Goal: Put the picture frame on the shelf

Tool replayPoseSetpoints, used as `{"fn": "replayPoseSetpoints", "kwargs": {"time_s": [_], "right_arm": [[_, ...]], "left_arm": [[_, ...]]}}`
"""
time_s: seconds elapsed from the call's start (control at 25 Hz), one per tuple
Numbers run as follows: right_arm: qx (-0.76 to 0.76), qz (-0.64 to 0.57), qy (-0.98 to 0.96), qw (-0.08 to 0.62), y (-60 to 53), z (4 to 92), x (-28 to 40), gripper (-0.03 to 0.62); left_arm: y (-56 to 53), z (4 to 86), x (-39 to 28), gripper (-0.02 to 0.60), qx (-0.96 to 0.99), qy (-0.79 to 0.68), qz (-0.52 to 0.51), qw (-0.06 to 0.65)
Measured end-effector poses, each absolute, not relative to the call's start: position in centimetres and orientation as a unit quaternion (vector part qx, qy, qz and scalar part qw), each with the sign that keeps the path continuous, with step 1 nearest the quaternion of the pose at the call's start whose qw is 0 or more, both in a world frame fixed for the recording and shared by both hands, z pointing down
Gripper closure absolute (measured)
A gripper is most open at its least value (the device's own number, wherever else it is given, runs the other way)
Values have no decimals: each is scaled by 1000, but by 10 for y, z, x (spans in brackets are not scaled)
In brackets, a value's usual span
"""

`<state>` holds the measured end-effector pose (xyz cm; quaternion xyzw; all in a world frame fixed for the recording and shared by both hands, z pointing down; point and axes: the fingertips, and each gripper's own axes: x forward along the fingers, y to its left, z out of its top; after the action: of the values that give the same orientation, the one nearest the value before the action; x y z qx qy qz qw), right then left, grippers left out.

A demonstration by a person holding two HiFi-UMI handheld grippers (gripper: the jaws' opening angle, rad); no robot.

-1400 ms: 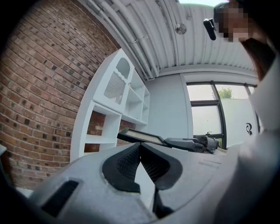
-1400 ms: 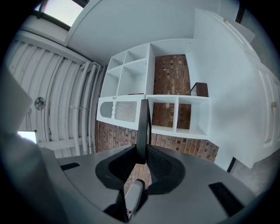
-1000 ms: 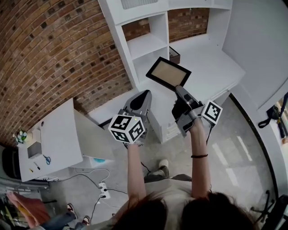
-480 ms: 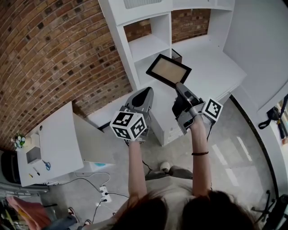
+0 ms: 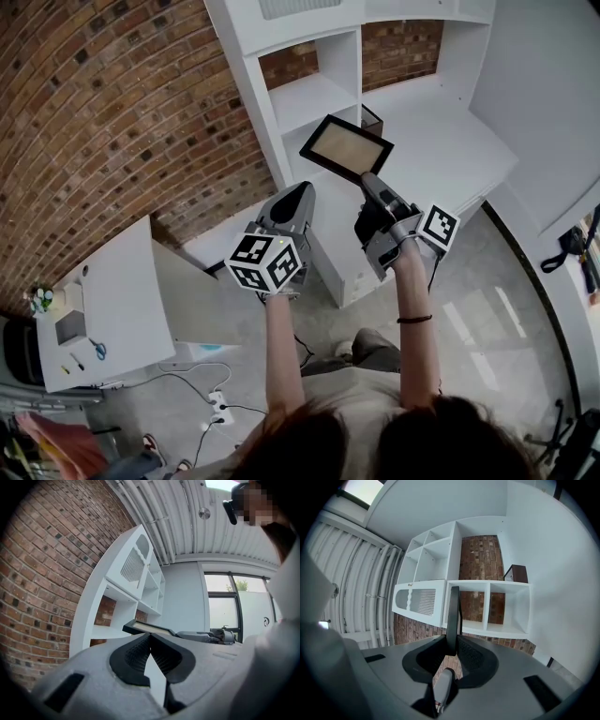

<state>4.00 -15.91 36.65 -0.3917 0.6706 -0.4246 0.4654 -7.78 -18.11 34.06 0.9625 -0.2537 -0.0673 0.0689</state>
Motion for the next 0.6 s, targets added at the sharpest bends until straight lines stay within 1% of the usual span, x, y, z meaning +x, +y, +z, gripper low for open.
{"fn": "replayPoseSetpoints", "kwargs": {"time_s": [0.28, 0.6], "right_arm": [[-392, -427, 668, 468, -169, 371, 54, 522], [-371, -438, 677, 461, -199, 364, 65, 522]], "left_arm": [[-187, 347, -63, 571, 964, -251, -57, 67], [-212, 338, -57, 571, 955, -281, -68, 64]]}}
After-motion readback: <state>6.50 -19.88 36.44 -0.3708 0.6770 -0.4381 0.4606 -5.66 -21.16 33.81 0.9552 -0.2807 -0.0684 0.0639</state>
